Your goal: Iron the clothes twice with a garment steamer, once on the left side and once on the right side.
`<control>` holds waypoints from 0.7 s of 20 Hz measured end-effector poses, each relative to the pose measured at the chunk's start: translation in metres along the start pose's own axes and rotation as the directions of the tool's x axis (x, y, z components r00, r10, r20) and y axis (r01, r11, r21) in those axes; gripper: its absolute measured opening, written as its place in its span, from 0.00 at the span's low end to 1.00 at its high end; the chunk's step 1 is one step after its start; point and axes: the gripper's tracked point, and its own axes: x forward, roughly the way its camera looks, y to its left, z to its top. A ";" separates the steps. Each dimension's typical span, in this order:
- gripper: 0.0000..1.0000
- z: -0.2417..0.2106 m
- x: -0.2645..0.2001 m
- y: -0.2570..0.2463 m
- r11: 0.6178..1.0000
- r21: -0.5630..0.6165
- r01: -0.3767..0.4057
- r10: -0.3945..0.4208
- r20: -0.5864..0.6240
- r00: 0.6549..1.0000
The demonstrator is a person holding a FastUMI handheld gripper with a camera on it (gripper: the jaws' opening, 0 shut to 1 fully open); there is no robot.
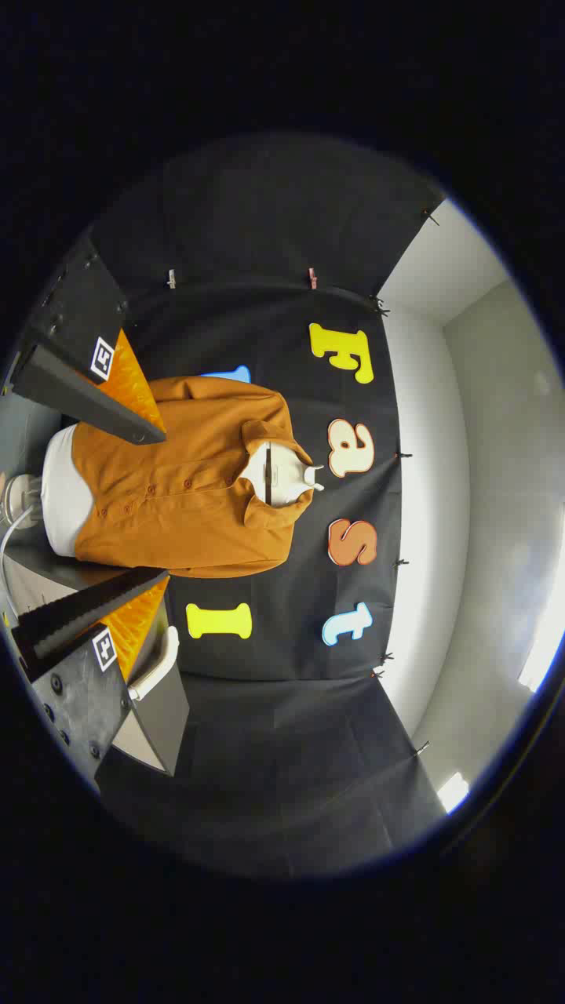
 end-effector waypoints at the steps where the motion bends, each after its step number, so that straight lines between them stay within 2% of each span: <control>1: 0.98 0.000 0.000 -0.001 1.000 0.001 0.001 -0.001 -0.002 1.000; 14: 0.98 -0.003 0.003 0.002 1.000 -0.001 -0.021 0.021 -0.014 1.000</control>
